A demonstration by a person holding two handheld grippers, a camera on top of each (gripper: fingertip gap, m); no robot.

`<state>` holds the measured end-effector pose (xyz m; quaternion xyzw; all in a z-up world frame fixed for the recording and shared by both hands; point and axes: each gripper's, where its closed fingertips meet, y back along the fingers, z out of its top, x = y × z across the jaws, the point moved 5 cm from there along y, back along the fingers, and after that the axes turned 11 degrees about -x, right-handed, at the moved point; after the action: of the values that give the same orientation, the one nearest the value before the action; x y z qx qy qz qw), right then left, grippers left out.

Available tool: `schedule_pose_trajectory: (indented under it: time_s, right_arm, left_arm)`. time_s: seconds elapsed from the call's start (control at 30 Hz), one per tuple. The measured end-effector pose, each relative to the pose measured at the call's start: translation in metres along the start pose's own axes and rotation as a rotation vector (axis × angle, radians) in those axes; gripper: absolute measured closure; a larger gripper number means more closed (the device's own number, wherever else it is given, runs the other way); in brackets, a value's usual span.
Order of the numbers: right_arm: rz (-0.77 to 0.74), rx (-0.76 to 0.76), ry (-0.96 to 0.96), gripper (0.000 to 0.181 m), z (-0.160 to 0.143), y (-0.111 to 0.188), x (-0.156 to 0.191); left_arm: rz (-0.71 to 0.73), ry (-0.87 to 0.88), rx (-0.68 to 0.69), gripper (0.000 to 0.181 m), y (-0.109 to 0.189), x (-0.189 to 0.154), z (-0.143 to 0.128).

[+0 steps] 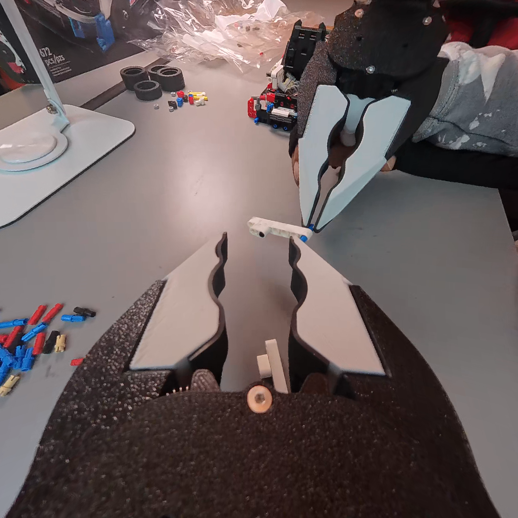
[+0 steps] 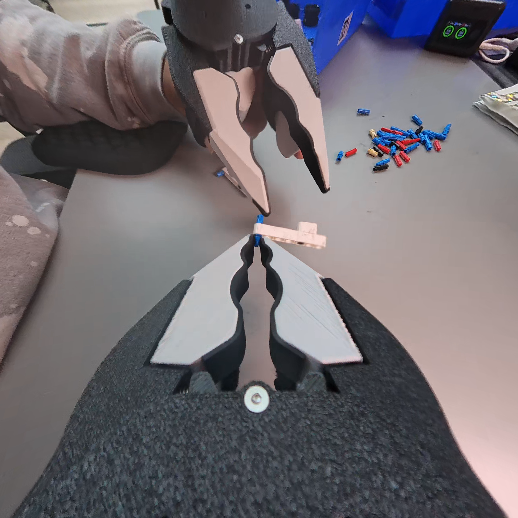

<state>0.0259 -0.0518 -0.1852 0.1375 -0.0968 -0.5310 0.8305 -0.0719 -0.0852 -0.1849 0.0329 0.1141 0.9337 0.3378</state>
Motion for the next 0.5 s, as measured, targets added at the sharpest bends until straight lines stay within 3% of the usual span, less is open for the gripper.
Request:
schedule_pose_trajectory:
  time_s: [0.3, 0.5]
  right_arm:
    - [0.079, -0.116, -0.115, 0.181, 0.013, 0.012, 0.002]
    - [0.047, -0.013, -0.077, 0.181, -0.001, 0.009, 0.0]
  left_arm:
    - [-0.062, -0.138, 0.011, 0.131, -0.004, -0.018, 0.0]
    - [-0.057, -0.174, 0.083, 0.134, -0.01, -0.022, -0.009]
